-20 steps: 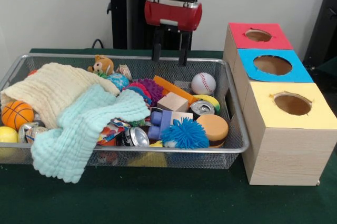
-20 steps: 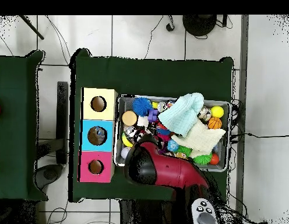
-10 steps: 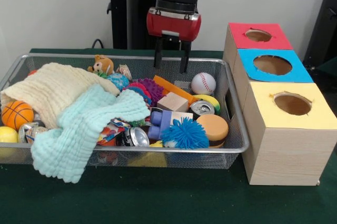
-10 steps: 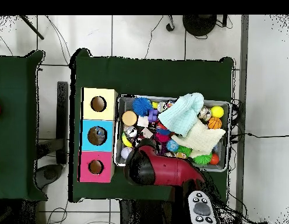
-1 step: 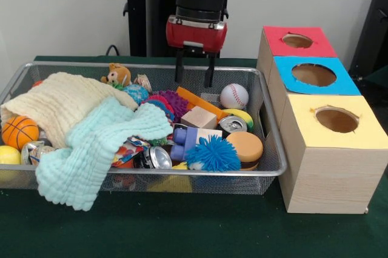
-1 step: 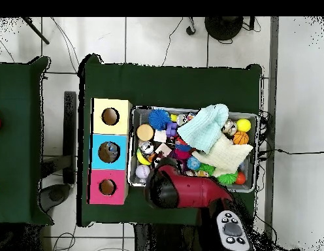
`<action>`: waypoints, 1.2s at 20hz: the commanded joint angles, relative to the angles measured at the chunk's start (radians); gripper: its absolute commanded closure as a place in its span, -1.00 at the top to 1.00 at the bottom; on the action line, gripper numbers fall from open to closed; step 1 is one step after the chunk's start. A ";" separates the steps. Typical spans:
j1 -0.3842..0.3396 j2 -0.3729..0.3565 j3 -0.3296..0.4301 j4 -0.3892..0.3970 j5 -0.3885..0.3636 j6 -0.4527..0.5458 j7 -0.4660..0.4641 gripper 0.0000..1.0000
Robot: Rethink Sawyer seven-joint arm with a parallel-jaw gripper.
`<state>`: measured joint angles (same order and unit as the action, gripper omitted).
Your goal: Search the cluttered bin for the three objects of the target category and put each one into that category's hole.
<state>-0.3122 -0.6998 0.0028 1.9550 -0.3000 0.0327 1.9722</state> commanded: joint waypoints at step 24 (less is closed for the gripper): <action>-0.232 0.123 0.145 -0.226 -0.155 -0.005 0.007 1.00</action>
<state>-0.5564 -0.6472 0.0733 1.8504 -0.3987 0.0329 1.9722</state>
